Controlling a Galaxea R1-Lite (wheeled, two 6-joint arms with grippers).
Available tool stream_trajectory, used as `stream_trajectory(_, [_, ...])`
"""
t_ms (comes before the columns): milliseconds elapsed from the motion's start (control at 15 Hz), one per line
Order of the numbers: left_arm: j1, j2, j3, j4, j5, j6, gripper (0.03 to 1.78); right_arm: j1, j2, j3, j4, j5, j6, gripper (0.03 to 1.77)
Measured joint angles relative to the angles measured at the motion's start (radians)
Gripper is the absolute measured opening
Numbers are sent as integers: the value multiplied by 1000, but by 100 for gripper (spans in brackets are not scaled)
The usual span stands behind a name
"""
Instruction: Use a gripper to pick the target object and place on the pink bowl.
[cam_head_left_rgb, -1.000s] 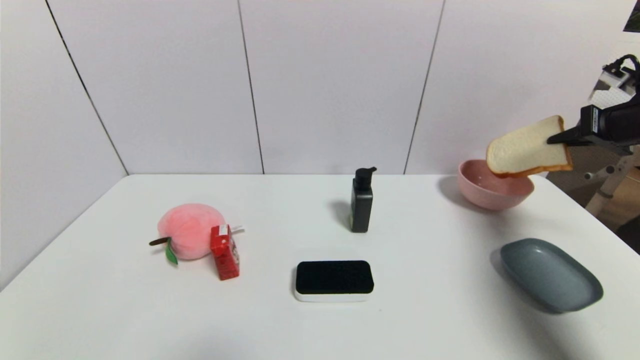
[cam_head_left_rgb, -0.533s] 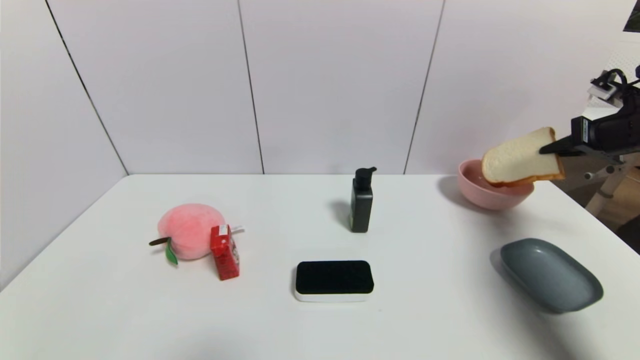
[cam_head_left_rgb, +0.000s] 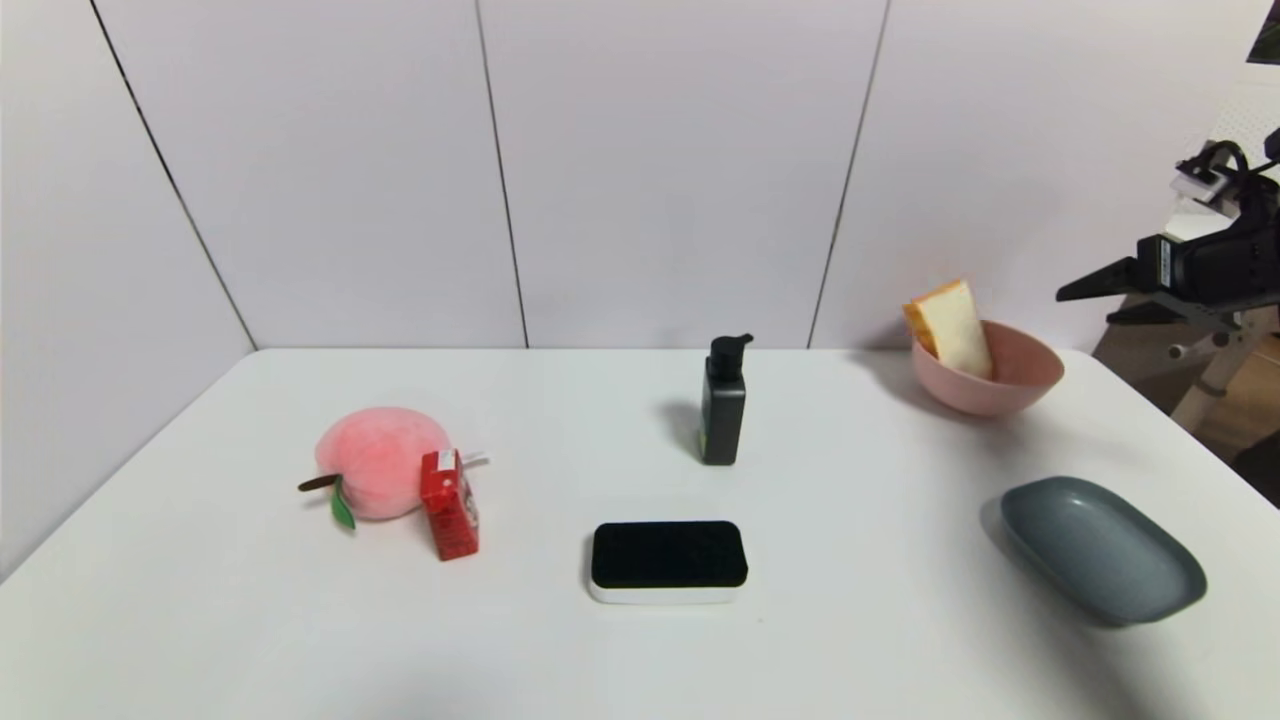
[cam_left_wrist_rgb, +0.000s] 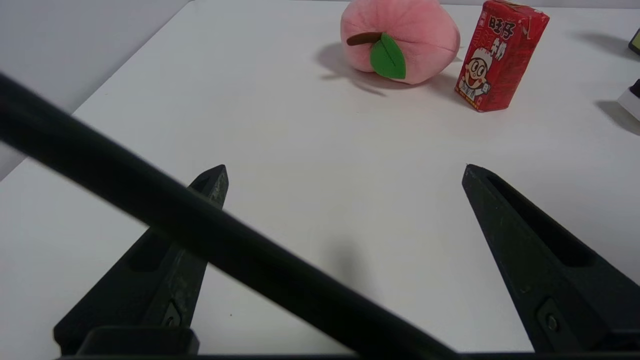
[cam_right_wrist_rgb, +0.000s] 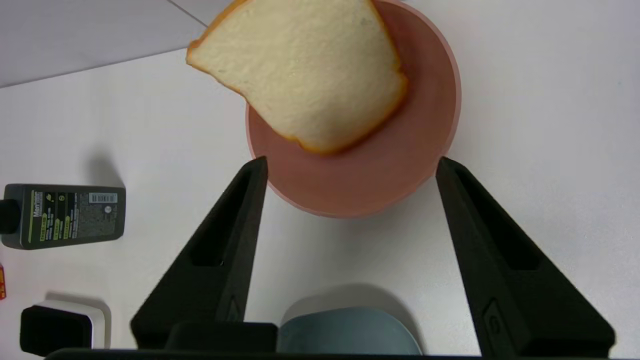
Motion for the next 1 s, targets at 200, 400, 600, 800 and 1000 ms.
stream_trajectory(200, [0, 0, 0, 0, 0, 0, 169, -3, -34, -4, 3, 3, 4, 136])
stream_trajectory(400, [0, 0, 0, 0, 0, 0, 169, -4, -124, 15, 6, 29, 15, 147])
stream_trajectory(600, [0, 0, 0, 0, 0, 0, 169, 7, -250, 71, 4, 75, 19, 155])
stream_trajectory(800, [0, 0, 0, 0, 0, 0, 169, 39, -409, 189, -1, 91, 20, 160])
stream_trajectory(1000, [0, 0, 0, 0, 0, 0, 169, 99, -600, 398, -45, 91, 19, 164])
